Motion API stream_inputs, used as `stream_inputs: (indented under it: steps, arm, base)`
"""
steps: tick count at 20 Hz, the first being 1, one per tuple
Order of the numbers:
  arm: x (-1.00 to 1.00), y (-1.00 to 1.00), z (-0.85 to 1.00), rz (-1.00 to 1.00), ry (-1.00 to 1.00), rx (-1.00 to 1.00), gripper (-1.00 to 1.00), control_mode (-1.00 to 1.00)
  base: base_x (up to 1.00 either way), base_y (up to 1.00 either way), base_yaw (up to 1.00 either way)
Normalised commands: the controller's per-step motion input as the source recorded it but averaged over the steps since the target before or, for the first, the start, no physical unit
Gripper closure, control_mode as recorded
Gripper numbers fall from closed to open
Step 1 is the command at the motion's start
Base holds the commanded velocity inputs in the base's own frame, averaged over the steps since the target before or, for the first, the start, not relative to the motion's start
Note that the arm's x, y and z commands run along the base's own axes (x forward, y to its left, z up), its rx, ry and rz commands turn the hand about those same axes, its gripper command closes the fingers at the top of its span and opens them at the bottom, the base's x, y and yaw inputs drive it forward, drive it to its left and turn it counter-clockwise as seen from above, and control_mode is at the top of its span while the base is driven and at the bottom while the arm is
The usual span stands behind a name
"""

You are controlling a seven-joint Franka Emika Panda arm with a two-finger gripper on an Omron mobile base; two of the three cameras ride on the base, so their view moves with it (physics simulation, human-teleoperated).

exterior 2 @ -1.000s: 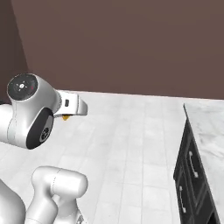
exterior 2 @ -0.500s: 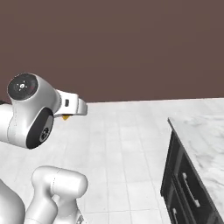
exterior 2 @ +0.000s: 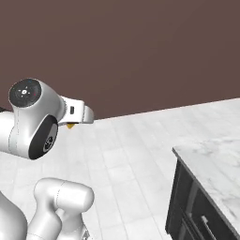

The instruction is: Take the cheese, fish, and avocado from the fridge and place them on the plate on the dining counter to create an appetizer plate.

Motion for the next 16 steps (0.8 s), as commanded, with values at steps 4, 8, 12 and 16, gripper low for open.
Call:
stream_inputs:
  steps: [4, 8, 12, 16]
  arm:
    - [0.00, 0.00, 0.00, 0.00, 0.00, 0.00, 1.00, 1.00]
    - [0.00, 0.00, 0.00, 0.00, 0.00, 0.00, 1.00, 1.00]
    - [0.00, 0.00, 0.00, 0.00, 0.00, 0.00, 1.00, 1.00]
    - [0.00, 0.00, 0.00, 0.00, 0.00, 0.00, 1.00, 1.00]
  base:
    - [1.00, 0.28, -0.42]
    - [1.00, 0.20, -0.44]
    - [1.00, 0.14, -0.45]
    - [1.00, 0.04, -0.46]
